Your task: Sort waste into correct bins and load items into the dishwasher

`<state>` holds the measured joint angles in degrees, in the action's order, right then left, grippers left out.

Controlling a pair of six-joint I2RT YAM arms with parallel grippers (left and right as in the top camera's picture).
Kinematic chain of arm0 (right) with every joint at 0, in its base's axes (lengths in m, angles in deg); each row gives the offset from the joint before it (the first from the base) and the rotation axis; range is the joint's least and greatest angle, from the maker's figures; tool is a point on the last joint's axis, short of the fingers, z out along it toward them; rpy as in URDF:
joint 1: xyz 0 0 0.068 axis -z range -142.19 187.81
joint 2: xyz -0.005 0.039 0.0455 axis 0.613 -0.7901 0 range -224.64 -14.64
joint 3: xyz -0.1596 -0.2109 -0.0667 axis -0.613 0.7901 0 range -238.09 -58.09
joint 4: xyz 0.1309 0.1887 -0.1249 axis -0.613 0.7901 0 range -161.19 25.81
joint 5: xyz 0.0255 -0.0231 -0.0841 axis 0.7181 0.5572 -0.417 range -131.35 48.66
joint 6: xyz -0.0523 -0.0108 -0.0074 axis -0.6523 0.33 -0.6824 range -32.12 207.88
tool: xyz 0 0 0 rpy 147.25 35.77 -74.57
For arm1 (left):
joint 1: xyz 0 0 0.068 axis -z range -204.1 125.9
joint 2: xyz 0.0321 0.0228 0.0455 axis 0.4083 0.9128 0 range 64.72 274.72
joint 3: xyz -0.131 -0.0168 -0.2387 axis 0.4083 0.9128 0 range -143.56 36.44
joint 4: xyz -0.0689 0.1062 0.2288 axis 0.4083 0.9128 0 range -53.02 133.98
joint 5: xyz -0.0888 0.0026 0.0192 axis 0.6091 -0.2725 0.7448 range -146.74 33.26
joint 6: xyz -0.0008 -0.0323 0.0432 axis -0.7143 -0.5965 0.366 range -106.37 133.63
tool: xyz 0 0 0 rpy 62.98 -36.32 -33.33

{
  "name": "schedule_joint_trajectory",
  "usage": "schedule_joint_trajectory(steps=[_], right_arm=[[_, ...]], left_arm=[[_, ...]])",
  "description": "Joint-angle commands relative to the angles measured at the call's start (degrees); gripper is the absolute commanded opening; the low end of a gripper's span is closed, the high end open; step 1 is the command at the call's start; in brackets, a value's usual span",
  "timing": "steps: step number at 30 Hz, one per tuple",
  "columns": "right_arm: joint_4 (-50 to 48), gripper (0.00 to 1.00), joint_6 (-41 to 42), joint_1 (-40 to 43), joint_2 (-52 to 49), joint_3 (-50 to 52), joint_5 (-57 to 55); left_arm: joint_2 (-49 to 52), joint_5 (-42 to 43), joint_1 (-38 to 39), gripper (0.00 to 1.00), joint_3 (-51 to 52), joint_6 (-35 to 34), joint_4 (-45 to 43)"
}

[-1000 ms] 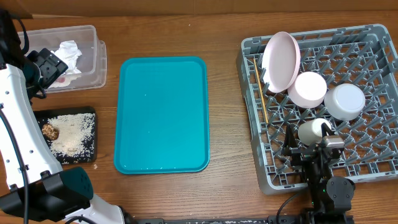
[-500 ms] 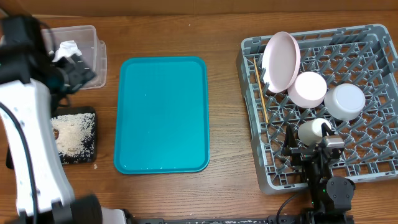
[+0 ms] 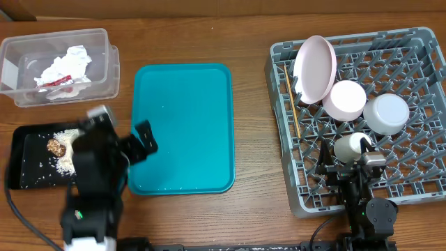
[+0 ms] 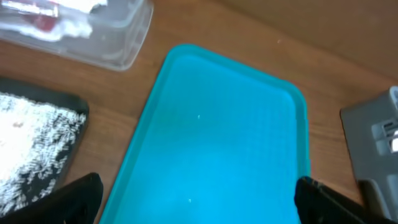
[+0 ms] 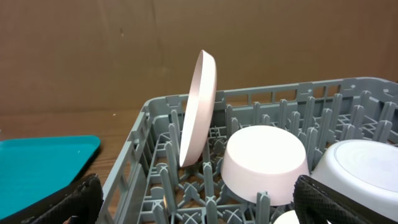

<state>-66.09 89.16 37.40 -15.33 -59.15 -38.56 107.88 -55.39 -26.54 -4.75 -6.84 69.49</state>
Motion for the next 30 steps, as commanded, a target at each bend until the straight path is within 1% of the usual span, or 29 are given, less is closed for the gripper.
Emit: schedule_joint_trajectory(steps=[1,3,7,10,13,17,22,30], right_arm=[[-0.46,1.00,0.02,0.22,0.52,0.59,0.33],[-0.46,1.00,0.04,0.22,0.52,0.59,0.33],[-0.46,1.00,0.04,0.22,0.52,0.59,0.33],[-0.46,1.00,0.04,0.22,0.52,0.59,0.33],[-0.46,1.00,0.04,0.22,0.52,0.59,0.33],[-0.46,1.00,0.04,0.22,0.52,0.59,0.33],[-0.46,1.00,0.04,0.22,0.52,0.59,0.33],[-0.46,1.00,0.04,0.22,0.52,0.59,0.33]], left_arm=[[-8.26,1.99,0.22,1.00,12.46,6.03,-8.02],[-10.80,3.78,0.22,1.00,18.62,7.76,-14.40],[-11.17,4.68,0.22,1.00,27.10,8.09,-25.00],[-11.65,4.74,0.22,1.00,31.67,8.07,-31.32],[-14.88,4.70,0.22,1.00,35.98,8.07,-36.15],[-21.68,4.66,0.22,1.00,40.37,8.07,-37.24],[-30.10,2.40,0.22,1.00,40.92,8.74,-27.82],[-37.27,2.45,0.22,1.00,40.92,13.35,-28.22]])
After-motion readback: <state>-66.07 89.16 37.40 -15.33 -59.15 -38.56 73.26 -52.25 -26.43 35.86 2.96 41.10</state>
